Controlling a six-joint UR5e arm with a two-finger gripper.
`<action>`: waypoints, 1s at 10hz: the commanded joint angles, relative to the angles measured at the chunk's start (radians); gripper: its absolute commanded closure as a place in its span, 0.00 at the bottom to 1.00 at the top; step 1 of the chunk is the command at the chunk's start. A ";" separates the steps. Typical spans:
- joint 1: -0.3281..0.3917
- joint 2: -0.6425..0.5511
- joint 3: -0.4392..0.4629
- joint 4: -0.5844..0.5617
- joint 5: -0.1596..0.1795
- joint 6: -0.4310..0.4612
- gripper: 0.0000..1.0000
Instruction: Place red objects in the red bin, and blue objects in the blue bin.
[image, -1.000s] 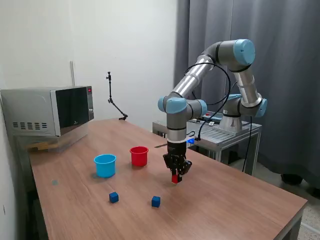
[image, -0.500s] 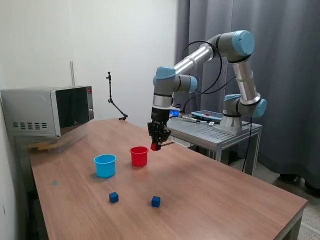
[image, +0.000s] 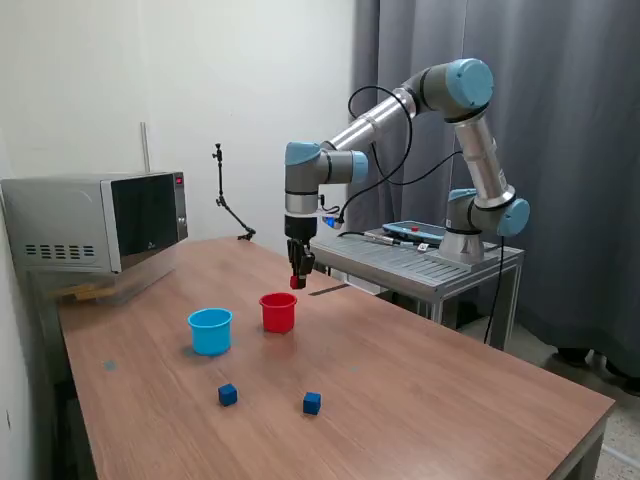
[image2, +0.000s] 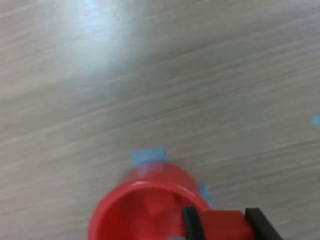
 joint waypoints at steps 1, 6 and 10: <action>-0.034 -0.002 0.001 0.002 -0.001 0.010 1.00; -0.049 0.003 -0.007 0.000 0.009 0.002 1.00; -0.051 0.006 -0.008 0.000 0.009 0.001 1.00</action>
